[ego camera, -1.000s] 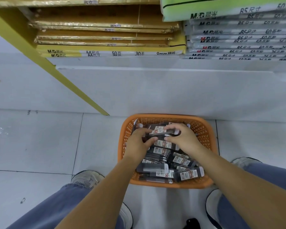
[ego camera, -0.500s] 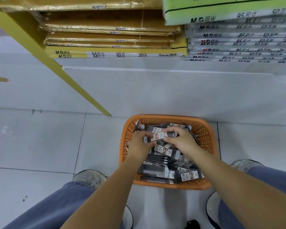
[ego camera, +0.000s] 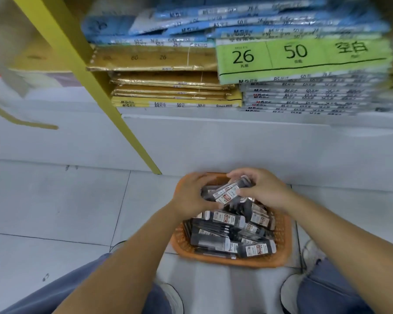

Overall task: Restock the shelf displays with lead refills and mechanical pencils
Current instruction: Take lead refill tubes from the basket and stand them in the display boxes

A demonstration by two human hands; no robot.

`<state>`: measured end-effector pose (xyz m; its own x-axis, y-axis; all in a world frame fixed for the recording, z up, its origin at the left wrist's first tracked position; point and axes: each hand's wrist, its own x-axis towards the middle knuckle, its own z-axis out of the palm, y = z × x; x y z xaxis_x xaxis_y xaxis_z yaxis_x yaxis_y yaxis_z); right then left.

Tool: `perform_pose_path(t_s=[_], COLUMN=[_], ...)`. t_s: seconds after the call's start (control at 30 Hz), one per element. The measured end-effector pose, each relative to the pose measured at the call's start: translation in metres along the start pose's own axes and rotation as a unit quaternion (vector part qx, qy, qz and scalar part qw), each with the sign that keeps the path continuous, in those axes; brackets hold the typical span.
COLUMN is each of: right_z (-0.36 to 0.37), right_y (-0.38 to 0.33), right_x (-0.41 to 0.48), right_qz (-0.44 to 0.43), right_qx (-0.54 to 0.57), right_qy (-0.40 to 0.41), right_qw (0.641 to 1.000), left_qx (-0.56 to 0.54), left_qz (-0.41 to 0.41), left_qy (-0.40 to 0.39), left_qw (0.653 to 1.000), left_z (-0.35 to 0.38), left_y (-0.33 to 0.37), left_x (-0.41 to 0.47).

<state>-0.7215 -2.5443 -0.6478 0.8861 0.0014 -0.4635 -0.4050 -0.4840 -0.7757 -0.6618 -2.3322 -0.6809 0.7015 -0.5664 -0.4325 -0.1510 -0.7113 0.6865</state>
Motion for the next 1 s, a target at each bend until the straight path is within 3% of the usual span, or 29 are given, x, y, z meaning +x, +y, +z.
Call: perform_pose_path(t_s=[0.07,0.2,0.3,0.4,0.57,0.67,0.8,0.93,1.0], right_z=[-0.02,-0.058,-0.085,-0.102,-0.112,-0.112,-0.105,-0.103,-0.101], right_y=[-0.028,-0.091,-0.14,-0.186,-0.234,-0.245,-0.246,-0.255,-0.259], right_x=[-0.015,-0.053,-0.083,-0.109,-0.126,-0.127,-0.12,-0.118,-0.118], right_qz=[-0.034,-0.091,-0.139,-0.198,-0.286,-0.309,-0.326,-0.357,-0.376], right_qx=[0.009,0.024,0.015,0.001,0.044,0.144,0.165,0.221,0.227], right_qy=[-0.035,-0.075,-0.095,-0.07,0.091,0.131,0.19,0.171,0.139], right_qw=[0.999,0.993,0.986,0.978,0.953,0.931,0.911,0.891,0.887], left_qx=[-0.071,-0.088,-0.059,-0.136,-0.224,-0.254,-0.34,-0.438,-0.444], left_qz=[0.002,0.03,0.066,0.089,0.159,0.186,0.196,0.181,0.173], left_qy=[-0.13,-0.174,-0.161,-0.157,-0.036,0.041,0.048,0.052,0.056], left_qw=[0.989,0.98,0.983,0.974,0.961,0.948,0.919,0.879,0.877], left_z=[-0.023,-0.066,-0.096,-0.123,-0.162,-0.18,-0.183,-0.184,-0.186], left_y=[0.027,0.085,0.124,0.155,0.192,0.204,0.201,0.192,0.189], left_x=[-0.011,-0.041,-0.066,-0.094,-0.137,-0.147,-0.146,-0.144,-0.143])
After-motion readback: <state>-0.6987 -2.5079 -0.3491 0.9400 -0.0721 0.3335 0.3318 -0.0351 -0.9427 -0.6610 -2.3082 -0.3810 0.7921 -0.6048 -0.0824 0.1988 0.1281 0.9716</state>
